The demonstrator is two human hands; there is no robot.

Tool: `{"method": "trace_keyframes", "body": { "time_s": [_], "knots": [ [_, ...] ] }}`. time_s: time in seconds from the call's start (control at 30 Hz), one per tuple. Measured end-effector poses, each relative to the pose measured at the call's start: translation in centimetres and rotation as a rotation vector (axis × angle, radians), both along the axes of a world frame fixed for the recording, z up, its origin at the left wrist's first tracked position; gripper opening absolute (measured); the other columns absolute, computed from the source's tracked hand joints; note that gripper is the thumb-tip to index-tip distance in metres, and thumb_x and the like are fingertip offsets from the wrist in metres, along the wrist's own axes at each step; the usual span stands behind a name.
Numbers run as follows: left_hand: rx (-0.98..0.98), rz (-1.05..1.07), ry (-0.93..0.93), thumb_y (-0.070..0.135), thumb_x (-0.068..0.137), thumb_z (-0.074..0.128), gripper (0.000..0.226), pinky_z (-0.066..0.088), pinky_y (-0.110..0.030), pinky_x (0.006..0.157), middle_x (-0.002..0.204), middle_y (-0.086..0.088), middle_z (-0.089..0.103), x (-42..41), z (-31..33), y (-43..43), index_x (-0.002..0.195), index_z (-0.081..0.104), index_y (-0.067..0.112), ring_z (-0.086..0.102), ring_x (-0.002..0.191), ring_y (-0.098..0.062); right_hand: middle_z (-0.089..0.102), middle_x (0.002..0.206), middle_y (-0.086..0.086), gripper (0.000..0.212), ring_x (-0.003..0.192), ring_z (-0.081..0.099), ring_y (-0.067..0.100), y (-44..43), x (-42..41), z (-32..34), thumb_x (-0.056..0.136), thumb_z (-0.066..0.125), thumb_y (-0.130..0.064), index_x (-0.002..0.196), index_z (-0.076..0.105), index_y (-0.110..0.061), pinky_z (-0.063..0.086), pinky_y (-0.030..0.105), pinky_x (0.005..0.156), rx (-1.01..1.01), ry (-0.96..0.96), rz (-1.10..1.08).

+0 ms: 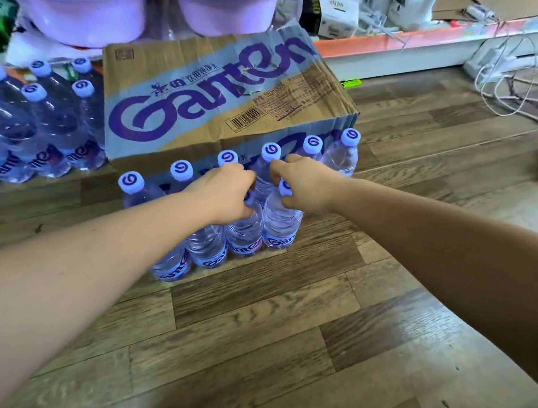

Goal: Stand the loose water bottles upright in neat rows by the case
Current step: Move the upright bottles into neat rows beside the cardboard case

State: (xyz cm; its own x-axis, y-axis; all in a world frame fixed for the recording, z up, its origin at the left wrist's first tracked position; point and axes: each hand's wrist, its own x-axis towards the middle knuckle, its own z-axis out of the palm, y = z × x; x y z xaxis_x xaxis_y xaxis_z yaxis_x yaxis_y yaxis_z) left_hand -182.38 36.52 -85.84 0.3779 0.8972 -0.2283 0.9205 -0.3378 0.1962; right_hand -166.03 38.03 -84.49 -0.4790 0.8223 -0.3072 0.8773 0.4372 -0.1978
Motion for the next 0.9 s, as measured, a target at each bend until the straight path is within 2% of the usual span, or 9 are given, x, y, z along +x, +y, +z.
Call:
{"method": "trace_keyframes", "body": {
  "time_s": [0.1, 0.17, 0.27, 0.37, 0.47, 0.57, 0.7, 0.9],
  "knots": [
    [-0.012, -0.015, 0.039, 0.037, 0.082, 0.063, 0.032, 0.038, -0.035, 0.065, 0.094, -0.009, 0.046, -0.2, 0.1, 0.0, 0.090, 0.045, 0.012, 0.048, 0.079, -0.028, 0.046, 0.123, 0.014, 0.041, 0.105, 0.054, 0.034, -0.3, -0.4, 0.4, 0.090, 0.055, -0.022, 0.127, 0.043, -0.010, 0.036, 0.033, 0.072, 0.001, -0.119, 0.045],
    [-0.057, -0.002, 0.048, 0.052, 0.083, 0.058, 0.043, 0.040, -0.035, 0.068, 0.095, -0.005, 0.048, -0.7, 0.4, -0.1, 0.102, 0.049, 0.014, 0.052, 0.086, -0.028, 0.046, 0.125, 0.012, 0.046, 0.105, 0.056, 0.034, -0.5, -0.6, 0.7, 0.091, 0.053, -0.037, 0.129, 0.042, -0.013, 0.036, 0.034, 0.070, 0.058, -0.228, 0.078],
    [-0.015, 0.066, -0.083, 0.059, 0.087, 0.043, 0.043, 0.038, -0.032, 0.064, 0.080, -0.001, 0.053, -2.4, 1.9, 0.3, 0.090, 0.052, 0.017, 0.053, 0.080, -0.025, 0.051, 0.121, 0.008, 0.050, 0.101, 0.060, 0.033, 0.1, -1.3, 1.7, 0.092, 0.041, -0.053, 0.122, 0.048, -0.015, 0.035, 0.034, 0.064, 0.300, -0.320, 0.125],
    [0.155, 0.221, -0.281, 0.051, 0.093, 0.039, 0.041, 0.039, -0.031, 0.066, 0.075, 0.001, 0.052, -6.8, 4.4, 1.2, 0.094, 0.060, 0.014, 0.053, 0.079, -0.024, 0.052, 0.121, 0.007, 0.048, 0.104, 0.059, 0.031, 1.9, -3.9, 3.4, 0.094, 0.036, -0.052, 0.121, 0.048, -0.014, 0.037, 0.033, 0.062, 0.438, -0.213, 0.122],
    [0.250, 0.362, -0.349, 0.045, 0.095, 0.040, 0.037, 0.042, -0.034, 0.069, 0.085, -0.005, 0.059, -13.1, 5.9, 1.6, 0.098, 0.060, 0.014, 0.055, 0.084, -0.026, 0.050, 0.122, 0.007, 0.045, 0.113, 0.054, 0.030, 3.9, -8.1, 4.7, 0.096, 0.037, -0.048, 0.123, 0.048, -0.015, 0.045, 0.038, 0.075, 0.431, -0.095, 0.137],
    [0.258, 0.457, -0.261, 0.043, 0.094, 0.042, 0.035, 0.050, -0.040, 0.078, 0.095, -0.008, 0.067, -20.4, 5.0, 1.0, 0.103, 0.059, 0.014, 0.060, 0.088, -0.028, 0.049, 0.126, 0.009, 0.043, 0.120, 0.049, 0.030, 5.1, -13.9, 5.1, 0.096, 0.040, -0.045, 0.125, 0.047, -0.014, 0.045, 0.040, 0.088, 0.369, 0.021, 0.130],
    [0.205, 0.631, -0.189, 0.042, 0.092, 0.047, 0.036, 0.050, -0.043, 0.088, 0.108, -0.011, 0.066, -30.3, 2.2, -0.2, 0.114, 0.055, 0.015, 0.059, 0.101, -0.032, 0.047, 0.131, 0.012, 0.044, 0.123, 0.045, 0.032, 6.8, -22.5, 4.0, 0.097, 0.042, -0.041, 0.127, 0.047, -0.010, 0.042, 0.041, 0.095, 0.325, 0.036, 0.192],
    [0.213, 0.603, -0.102, 0.029, 0.090, 0.055, 0.046, 0.041, -0.044, 0.100, 0.127, -0.021, 0.053, -38.0, -0.3, 2.4, 0.129, 0.046, 0.006, 0.048, 0.120, -0.038, 0.044, 0.131, 0.019, 0.048, 0.120, 0.048, 0.038, 10.3, -31.7, 1.8, 0.097, 0.044, -0.040, 0.132, 0.041, -0.007, 0.041, 0.042, 0.095, 0.320, -0.008, 0.213]
  ]
}}
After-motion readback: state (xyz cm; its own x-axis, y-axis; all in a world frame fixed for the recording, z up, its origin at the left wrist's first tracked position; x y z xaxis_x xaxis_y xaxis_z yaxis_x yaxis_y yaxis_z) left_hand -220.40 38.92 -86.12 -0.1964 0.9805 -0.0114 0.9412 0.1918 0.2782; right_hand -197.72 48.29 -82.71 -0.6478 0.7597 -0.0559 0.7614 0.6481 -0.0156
